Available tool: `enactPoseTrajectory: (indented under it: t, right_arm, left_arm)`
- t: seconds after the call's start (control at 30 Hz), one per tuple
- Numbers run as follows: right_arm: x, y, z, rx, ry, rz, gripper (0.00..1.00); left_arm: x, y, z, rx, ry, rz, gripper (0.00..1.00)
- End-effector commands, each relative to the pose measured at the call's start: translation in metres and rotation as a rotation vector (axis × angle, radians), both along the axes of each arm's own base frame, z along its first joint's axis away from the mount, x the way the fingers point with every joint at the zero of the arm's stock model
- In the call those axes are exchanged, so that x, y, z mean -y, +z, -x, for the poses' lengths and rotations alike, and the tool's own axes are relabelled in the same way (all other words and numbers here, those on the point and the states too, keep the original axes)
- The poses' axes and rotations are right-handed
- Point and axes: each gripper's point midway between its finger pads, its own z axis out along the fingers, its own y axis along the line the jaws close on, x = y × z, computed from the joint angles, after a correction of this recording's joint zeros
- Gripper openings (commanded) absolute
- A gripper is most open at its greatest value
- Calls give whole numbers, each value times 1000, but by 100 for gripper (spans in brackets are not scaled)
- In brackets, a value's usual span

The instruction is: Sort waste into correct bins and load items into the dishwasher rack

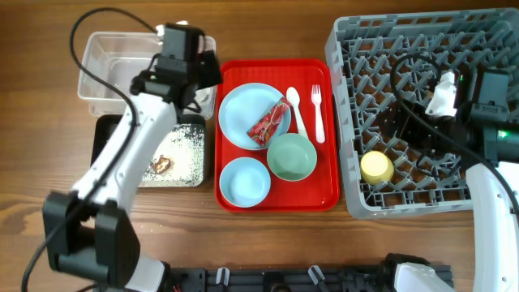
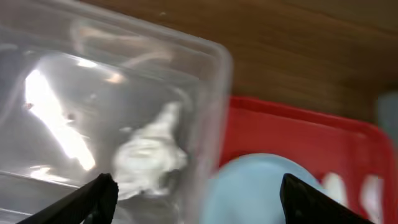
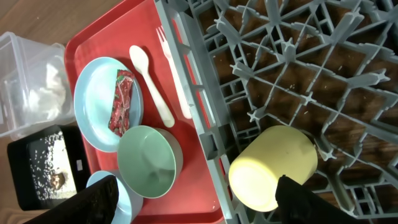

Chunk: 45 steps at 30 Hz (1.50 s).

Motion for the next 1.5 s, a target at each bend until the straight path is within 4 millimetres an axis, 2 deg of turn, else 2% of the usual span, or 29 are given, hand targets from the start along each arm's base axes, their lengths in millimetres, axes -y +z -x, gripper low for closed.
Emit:
enactPoseTrajectory:
  t: [0.0, 0.03, 0.1, 0.17, 0.3, 0.37, 0.43, 0.47, 0.5, 0.53, 0.57, 0.6, 0.67, 0.73, 0.77, 0.8, 0.87, 0.9, 1.0, 1.03, 1.1, 1.13, 1.17, 1.23, 1.33, 1.37, 1.4, 1.43, 1.47]
  right_arm:
    - [-2, 9, -1, 30, 7, -7, 82]
    - [-2, 9, -1, 29, 7, -7, 82]
    - [-2, 9, -1, 30, 6, -7, 82]
    - [-2, 9, -1, 30, 7, -7, 83]
    - [-3, 9, -1, 29, 7, -8, 83]
    - [-3, 9, -1, 29, 7, -8, 83]
    - [-3, 9, -1, 28, 7, -8, 83]
    - [-3, 9, -1, 27, 7, -8, 83]
    - [-3, 9, 0, 25, 7, -8, 83]
    - [-3, 9, 0, 24, 6, -9, 83]
    - [-3, 9, 0, 24, 6, -9, 83]
    - [-3, 9, 0, 24, 6, -9, 83]
    - [-3, 9, 0, 23, 6, -9, 83]
    - [-3, 9, 0, 22, 6, -9, 83]
    - [-3, 9, 0, 22, 6, -9, 83]
    - [-3, 9, 0, 23, 5, -9, 83]
    - [-3, 9, 0, 23, 5, -9, 82]
    - [-3, 9, 0, 26, 5, -9, 83]
    - [-3, 9, -1, 26, 5, -9, 83]
    - [-3, 9, -1, 26, 5, -9, 82]
    - [-3, 9, -1, 27, 5, -9, 83]
    - [-3, 9, -1, 27, 5, -9, 83]
    - [-3, 9, 0, 26, 5, -9, 83]
    - [-3, 9, 0, 26, 7, -8, 83]
    - [-3, 9, 0, 27, 7, -8, 83]
    - [-3, 9, -1, 27, 8, -7, 83]
    - [-3, 9, -1, 28, 10, -6, 83]
    - [-3, 9, 0, 40, 46, 11, 83]
    - [-7, 10, 1, 50, 90, 10, 83]
  left_arm:
    - [47, 4, 16, 2, -112, -42, 83]
    - [51, -2, 17, -1, -109, -78, 83]
    - [97, -18, 35, -75, -276, 14, 80]
    - [115, -44, 47, -123, -378, -47, 79]
    - [150, -120, 63, -245, -551, -135, 76]
    - [156, -150, 62, -275, -570, -164, 73]
    - [152, -167, 57, -286, -549, -187, 67]
    - [150, -179, 55, -298, -544, -191, 59]
    - [148, -188, 54, -310, -539, -194, 39]
    - [147, -191, 55, -316, -537, -196, 28]
    - [146, -189, 53, -312, -535, -194, 6]
    - [147, -185, 52, -305, -534, -191, 4]
    - [147, -159, 46, -270, -500, -175, 4]
    - [136, -112, 35, -204, -433, -175, 4]
    - [127, -80, 30, -154, -401, -173, 4]
    - [116, -58, 26, -119, -359, -164, 4]
    - [74, -9, 13, -28, -246, -137, 4]
    - [38, 1, -2, -3, -142, -134, 4]
    - [-29, -10, -30, -5, 51, -94, 4]
    - [-53, -20, -41, -6, 123, -58, 14]
    - [-63, -39, -52, -32, 118, 9, 74]
    - [-63, -48, -53, -52, 106, 35, 90]
    - [-61, -50, -52, -63, 68, 34, 95]
    - [-60, -28, -48, -40, 58, 39, 97]
    - [-57, 25, -33, 19, 42, 58, 96]
    - [-46, 43, -21, 33, 1, 94, 92]
    - [-36, 53, -11, 33, -35, 122, 87]
    - [-19, 70, 20, 1, -95, 154, 71]
    - [-13, 76, 43, -32, -117, 152, 60]
